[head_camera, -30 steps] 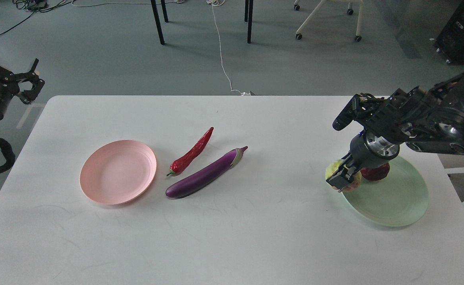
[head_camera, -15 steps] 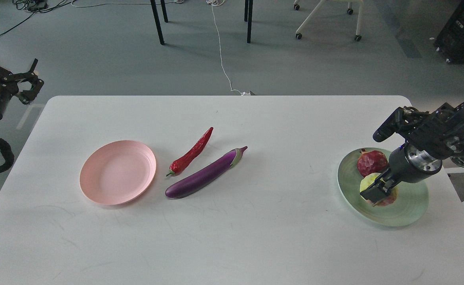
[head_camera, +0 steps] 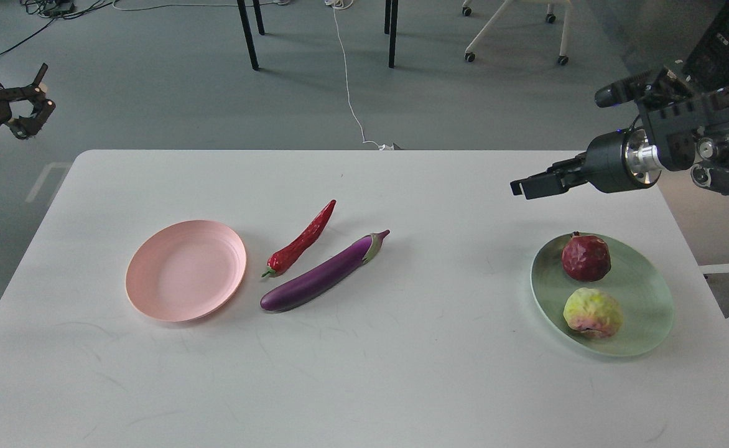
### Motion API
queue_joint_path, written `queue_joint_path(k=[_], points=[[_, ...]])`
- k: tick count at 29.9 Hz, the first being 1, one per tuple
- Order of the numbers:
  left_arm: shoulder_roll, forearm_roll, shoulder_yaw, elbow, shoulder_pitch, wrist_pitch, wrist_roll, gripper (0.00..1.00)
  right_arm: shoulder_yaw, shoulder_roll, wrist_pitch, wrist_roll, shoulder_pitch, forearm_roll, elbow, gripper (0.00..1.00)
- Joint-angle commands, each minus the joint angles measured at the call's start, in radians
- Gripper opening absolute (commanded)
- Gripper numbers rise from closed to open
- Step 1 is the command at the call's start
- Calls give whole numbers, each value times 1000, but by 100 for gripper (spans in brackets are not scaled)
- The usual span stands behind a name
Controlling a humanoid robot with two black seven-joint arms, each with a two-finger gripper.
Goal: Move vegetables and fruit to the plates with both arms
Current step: 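Raise the right gripper away from the plate, then reach the left hand to the red chili pepper and grasp it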
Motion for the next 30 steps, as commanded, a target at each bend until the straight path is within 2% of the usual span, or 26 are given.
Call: queue_joint_path(k=[1,5,8,11,15,19,23,27,30], points=[[20,187,0,-71,-18,0,2,98,222,-2,0,2,-106,34,-91,98],[22,318,3,-129,-26,-3,8,98,507,21,-15,2,-230,42,-199,98],[20,437,35,-156,-29,-8,9,98,734,49,-15,2,-353,82,-220,98],[4,650,93,-162,-81,-2,6,98,929,61,-15,2,-459,121,-223,98],[-133,946,130,-162,-127,0,0,98,1093,61,-15,5,-586,239,-222,98],[-185,1174,135,-163,-120,1,-1,98,1172,61,-11,11,-669,446,-223,98],[-237,1370,201,-191,-115,30,-3,97,1184,55,6,35,-732,683,-222,99],[-243,1529,332,-231,-121,115,-3,97,1189,46,130,35,-813,882,-223,99],[-243,1675,428,-240,-132,149,-3,93,1235,44,227,35,-878,936,-220,99]])
